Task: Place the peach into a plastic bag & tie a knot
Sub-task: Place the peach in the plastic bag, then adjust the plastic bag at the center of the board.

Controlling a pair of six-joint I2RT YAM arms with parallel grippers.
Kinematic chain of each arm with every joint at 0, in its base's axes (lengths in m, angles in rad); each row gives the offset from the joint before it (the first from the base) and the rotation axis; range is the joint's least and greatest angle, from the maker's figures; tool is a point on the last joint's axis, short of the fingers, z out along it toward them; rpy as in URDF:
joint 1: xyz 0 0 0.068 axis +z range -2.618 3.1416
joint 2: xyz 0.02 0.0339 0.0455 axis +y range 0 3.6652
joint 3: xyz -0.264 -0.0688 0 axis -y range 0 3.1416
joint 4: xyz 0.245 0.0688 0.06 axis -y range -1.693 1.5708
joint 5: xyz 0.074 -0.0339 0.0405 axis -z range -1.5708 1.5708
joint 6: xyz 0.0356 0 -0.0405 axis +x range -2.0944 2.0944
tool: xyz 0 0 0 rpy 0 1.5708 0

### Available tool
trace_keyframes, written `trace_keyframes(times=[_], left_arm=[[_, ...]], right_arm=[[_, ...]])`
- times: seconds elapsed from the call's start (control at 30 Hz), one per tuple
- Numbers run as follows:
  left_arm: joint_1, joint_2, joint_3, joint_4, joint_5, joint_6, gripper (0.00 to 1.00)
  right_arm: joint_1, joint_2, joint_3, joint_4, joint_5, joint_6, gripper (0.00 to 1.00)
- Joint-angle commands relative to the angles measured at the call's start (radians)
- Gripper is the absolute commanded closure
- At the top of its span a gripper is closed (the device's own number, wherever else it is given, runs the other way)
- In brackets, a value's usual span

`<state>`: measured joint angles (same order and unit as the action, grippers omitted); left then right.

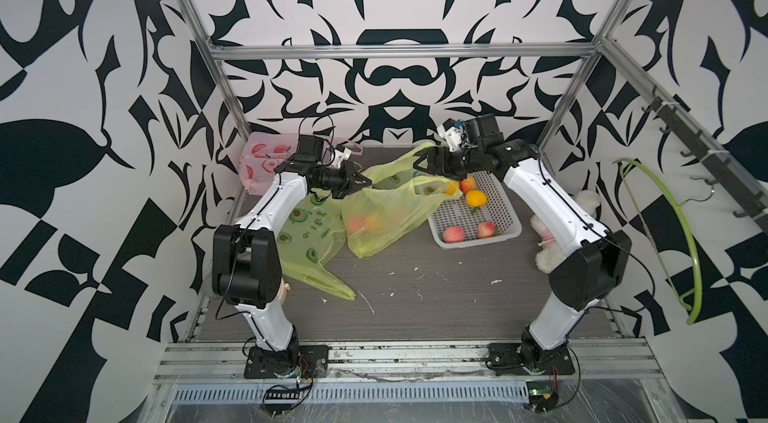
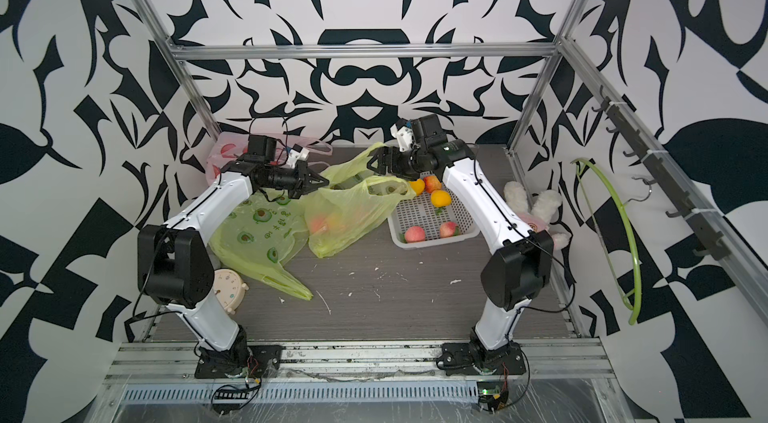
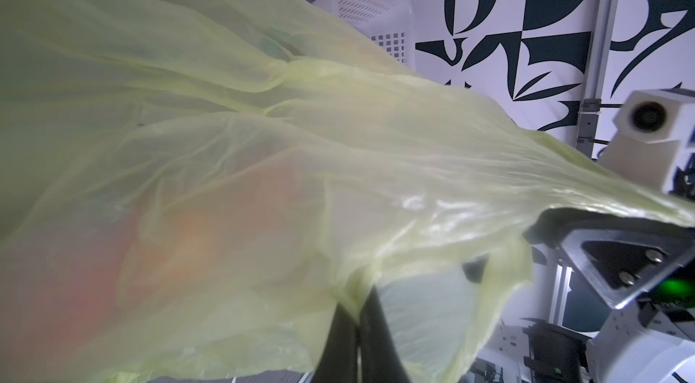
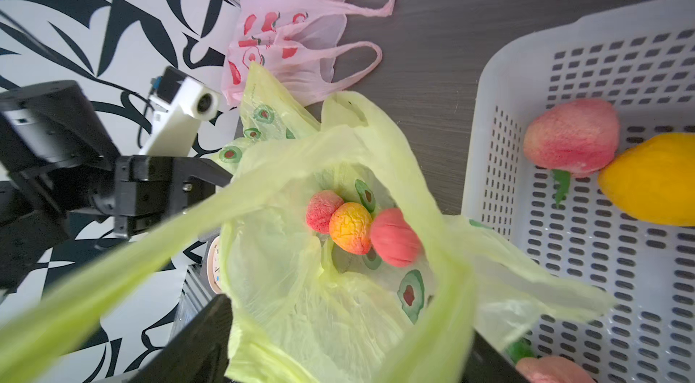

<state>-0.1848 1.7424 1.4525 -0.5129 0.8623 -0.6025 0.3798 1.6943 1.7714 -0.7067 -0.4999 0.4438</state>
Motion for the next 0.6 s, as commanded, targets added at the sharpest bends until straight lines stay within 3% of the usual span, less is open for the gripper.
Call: trace_keyframes(times=[0.0,0.13,0.3,0.57], left_arm=[[-0.002,-0.023,-0.007,0.019,0.019,0.000,1.00],[-0.002,-0.022,-0.007,0.024,0.021,-0.003,1.00],[-0.002,-0.026,-0.010,0.020,0.022,0.001,1.00],[-0.002,-0.024,-0.021,0.027,0.020,-0.002,1.00]], right_arm=[[-0.002,-0.118,-0.006,-0.025,0.085,-0.038,0.21],[-0.002,-0.200,-0.063,-0.025,0.147,-0.034,0.24],[-0.002,-0.258,-0.088,0.027,0.197,0.030,0.18],[0.036,-0.198,-0.067,0.149,0.240,0.113,0.15]])
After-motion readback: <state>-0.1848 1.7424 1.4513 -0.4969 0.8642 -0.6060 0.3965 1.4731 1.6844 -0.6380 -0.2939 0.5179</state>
